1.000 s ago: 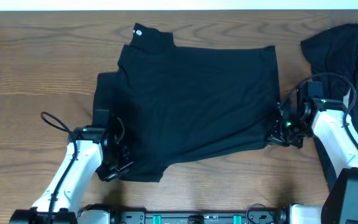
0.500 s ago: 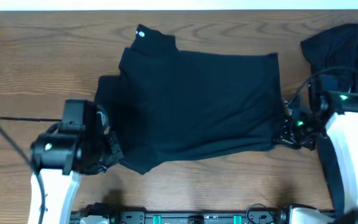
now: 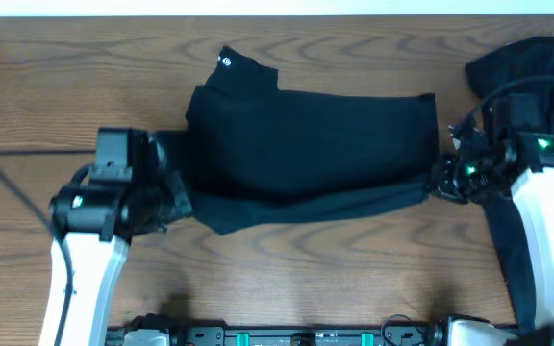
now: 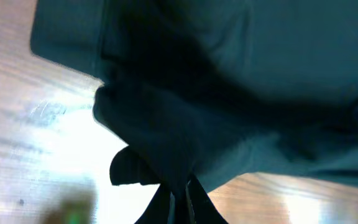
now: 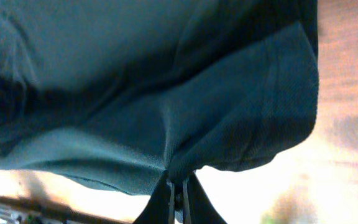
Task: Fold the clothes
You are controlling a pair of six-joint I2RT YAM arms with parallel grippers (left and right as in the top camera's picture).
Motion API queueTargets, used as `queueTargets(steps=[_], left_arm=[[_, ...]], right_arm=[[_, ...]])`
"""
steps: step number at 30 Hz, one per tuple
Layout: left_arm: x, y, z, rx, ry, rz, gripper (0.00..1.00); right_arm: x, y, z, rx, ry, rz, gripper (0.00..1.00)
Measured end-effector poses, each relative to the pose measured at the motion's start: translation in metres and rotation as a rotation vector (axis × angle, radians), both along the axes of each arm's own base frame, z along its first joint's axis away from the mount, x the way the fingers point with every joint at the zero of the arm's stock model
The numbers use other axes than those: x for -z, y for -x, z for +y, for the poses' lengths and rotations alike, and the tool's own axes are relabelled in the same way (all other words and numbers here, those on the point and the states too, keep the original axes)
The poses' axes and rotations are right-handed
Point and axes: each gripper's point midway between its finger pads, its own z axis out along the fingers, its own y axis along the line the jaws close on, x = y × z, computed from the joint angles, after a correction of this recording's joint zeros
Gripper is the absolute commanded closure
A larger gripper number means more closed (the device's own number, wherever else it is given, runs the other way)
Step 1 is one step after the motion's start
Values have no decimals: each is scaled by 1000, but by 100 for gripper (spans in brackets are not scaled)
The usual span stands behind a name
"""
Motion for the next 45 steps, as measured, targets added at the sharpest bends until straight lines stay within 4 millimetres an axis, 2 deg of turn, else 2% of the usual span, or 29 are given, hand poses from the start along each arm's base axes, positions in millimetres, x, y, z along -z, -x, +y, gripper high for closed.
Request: queueTargets(steps=[10,18,20,22,24,25,27,30,35,38,41,42,43,45], left_arm=[[44,-63,-3,50,-26,-2,94],[56,-109,-6,90,-39,-114,94],[59,-116,-6,96,-40,-129,86],[63,-123,-7,110,-46,-141,63],[67,-128,-7,115,-52,-149,51],[69,-130,-6,116,-55,-150,46],[70,-131,-4,112,-68,-149,44],[73,-126,0,104,-82,-127,44],[81,-97,13,83,-97,-1,41],[86,-76,18,94,-109,80,41],[89,-69,18,105,-113,106,41],[92,-67,19,111,-114,113,41],[95,-64,19,114,-114,121,43],[103,-56,19,115,-116,144,59]], right_arm=[[45,-58,-5,53,-13,-28,99],[73,-94,-8,100,-21,-66,99],[79,-100,-9,108,-23,-69,98],[84,-103,-9,120,-26,-67,91],[87,-106,-10,128,-28,-70,82],[87,-108,-10,130,-28,-74,74],[86,-109,-10,134,-30,-77,65],[87,-105,-10,135,-29,-62,60],[92,-84,-17,154,-32,32,58],[94,-69,-24,167,-34,90,68],[94,-57,-23,137,-51,127,70],[93,-54,-20,115,-68,133,76],[92,-53,-17,99,-81,134,80],[89,-49,-7,50,-110,134,93]])
